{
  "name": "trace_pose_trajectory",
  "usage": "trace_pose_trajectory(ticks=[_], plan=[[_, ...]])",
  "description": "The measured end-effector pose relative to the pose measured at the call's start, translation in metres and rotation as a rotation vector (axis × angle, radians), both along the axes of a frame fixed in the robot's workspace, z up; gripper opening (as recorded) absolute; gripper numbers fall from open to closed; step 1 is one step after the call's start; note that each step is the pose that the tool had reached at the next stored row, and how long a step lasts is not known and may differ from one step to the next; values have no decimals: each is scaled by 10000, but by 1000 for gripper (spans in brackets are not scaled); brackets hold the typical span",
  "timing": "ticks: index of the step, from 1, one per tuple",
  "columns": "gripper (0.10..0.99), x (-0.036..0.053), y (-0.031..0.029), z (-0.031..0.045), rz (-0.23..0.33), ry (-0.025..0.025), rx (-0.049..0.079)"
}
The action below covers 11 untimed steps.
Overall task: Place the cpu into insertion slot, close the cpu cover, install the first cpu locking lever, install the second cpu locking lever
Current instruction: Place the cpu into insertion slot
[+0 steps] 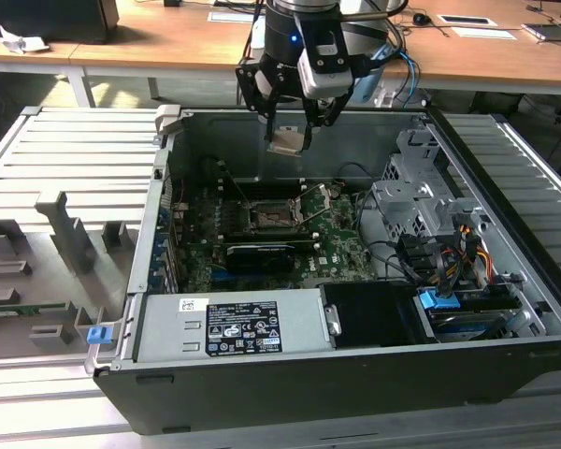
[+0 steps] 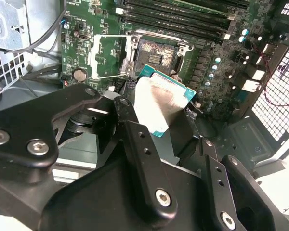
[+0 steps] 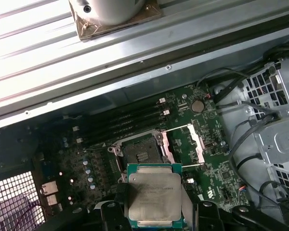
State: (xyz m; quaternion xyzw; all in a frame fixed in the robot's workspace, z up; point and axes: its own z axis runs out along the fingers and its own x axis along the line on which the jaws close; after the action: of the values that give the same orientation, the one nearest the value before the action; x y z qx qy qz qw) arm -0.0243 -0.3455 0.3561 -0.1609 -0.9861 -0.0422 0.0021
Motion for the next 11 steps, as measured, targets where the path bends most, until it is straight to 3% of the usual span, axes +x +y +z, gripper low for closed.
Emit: trace_pose_trajectory(ticks=[11], plan=[[525, 0, 0, -1, -508, 0, 1]])
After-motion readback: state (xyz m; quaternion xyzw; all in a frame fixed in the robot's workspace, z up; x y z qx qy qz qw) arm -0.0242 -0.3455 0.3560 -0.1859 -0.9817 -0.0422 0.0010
